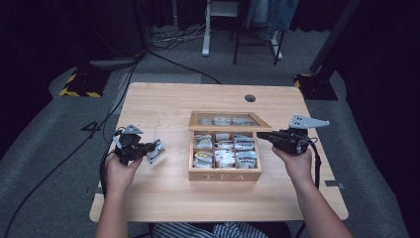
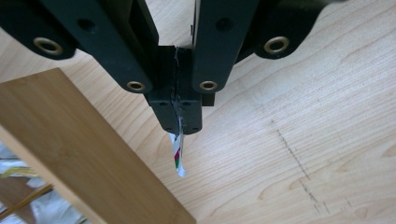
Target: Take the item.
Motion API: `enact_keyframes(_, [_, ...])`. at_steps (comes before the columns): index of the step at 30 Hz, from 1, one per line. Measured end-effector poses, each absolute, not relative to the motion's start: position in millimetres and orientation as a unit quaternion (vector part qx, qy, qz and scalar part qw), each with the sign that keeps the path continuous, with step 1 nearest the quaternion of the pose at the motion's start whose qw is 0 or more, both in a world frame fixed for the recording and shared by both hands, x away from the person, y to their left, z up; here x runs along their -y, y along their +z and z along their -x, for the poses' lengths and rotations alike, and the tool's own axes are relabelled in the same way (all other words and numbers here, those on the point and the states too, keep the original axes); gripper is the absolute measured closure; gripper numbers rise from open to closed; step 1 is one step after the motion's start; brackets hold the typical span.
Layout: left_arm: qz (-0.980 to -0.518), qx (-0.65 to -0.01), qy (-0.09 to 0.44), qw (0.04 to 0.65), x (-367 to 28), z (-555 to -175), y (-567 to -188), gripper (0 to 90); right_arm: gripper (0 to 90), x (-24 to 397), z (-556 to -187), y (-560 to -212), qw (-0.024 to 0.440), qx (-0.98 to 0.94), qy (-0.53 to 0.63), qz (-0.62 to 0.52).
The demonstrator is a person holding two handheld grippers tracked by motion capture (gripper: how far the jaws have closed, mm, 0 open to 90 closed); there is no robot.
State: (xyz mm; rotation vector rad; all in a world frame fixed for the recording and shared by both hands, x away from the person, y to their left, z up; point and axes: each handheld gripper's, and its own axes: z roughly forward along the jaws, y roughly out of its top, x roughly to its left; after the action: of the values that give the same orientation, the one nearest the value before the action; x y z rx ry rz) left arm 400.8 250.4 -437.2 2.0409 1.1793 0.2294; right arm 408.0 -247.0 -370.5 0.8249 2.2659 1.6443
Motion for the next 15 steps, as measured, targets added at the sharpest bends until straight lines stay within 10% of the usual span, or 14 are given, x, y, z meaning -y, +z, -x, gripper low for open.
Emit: enact_keyframes(15, [-0.785, -0.485, 0.094, 0.373, -251, -408, -453, 85.1, 90.0, 246, -408, -372, 0.11, -0.774, 0.557, -0.281])
